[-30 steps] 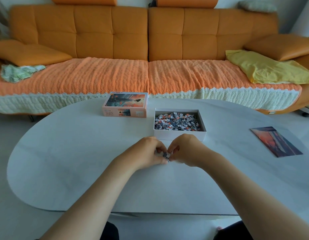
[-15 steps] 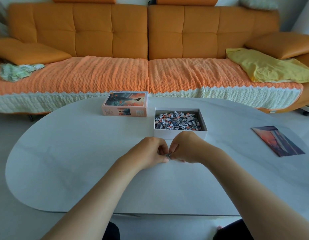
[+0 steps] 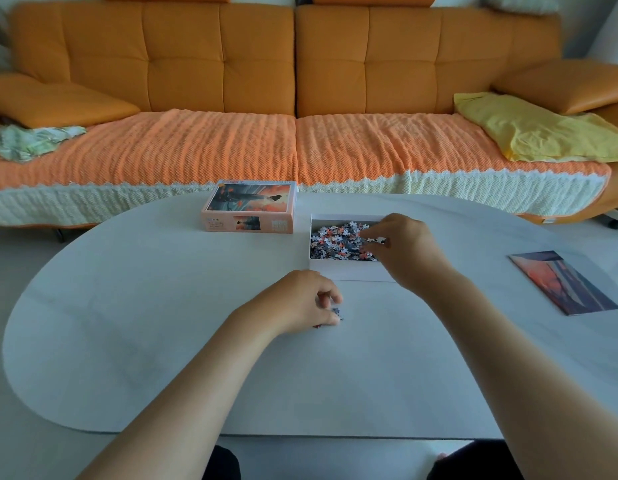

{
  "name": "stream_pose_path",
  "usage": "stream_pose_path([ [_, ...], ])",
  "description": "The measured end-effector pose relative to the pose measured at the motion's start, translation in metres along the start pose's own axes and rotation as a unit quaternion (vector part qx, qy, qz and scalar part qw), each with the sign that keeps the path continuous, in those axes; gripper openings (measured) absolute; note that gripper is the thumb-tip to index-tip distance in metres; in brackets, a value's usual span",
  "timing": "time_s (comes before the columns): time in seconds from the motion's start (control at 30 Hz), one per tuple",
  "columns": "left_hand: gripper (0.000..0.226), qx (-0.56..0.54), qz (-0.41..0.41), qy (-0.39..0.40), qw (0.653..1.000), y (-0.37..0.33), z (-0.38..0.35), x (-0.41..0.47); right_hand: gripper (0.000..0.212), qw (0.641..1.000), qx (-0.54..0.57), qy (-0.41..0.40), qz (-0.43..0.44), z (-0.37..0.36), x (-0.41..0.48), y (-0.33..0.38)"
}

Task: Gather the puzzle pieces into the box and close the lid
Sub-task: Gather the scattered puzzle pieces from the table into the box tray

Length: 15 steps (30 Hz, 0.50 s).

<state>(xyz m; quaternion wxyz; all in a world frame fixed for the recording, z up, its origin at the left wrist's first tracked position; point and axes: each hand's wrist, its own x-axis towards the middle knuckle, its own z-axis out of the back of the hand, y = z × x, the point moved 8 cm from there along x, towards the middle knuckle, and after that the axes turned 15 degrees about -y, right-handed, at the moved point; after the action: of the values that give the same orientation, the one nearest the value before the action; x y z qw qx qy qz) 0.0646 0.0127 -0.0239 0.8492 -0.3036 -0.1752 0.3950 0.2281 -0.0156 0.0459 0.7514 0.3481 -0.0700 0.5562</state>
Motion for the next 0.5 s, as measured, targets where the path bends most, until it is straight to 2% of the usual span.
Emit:
stream_pose_path([
  [0.07, 0.018, -0.02, 0.008, 0.003, 1.0, 0.0, 0.003, -0.002, 0.011, 0.998, 0.048, -0.007, 0.033, 0.006, -0.003, 0.017],
  [0.1, 0.017, -0.02, 0.011, 0.002, 1.0, 0.002, 0.006, -0.002, 0.01, 0.997, 0.061, 0.03, 0.048, 0.004, -0.008, 0.026],
  [0.2, 0.019, 0.022, 0.006, -0.001, 1.0, 0.007, 0.016, -0.006, 0.015, 0.974, 0.024, 0.217, 0.066, -0.025, -0.041, 0.036],
  [0.23, 0.022, 0.038, 0.001, 0.002, 0.999, 0.008, 0.017, -0.008, 0.018, 0.965, 0.003, 0.254, 0.064, -0.033, -0.051, 0.035],
  [0.3, 0.024, 0.055, -0.012, 0.002, 0.998, 0.008, 0.016, -0.011, 0.02, 0.96, -0.02, 0.273, 0.06, -0.042, -0.061, 0.035],
  [0.5, 0.01, 0.047, -0.011, -0.031, 0.998, 0.005, 0.018, -0.016, 0.009, 0.965, -0.006, 0.261, 0.036, -0.041, -0.061, 0.039],
])
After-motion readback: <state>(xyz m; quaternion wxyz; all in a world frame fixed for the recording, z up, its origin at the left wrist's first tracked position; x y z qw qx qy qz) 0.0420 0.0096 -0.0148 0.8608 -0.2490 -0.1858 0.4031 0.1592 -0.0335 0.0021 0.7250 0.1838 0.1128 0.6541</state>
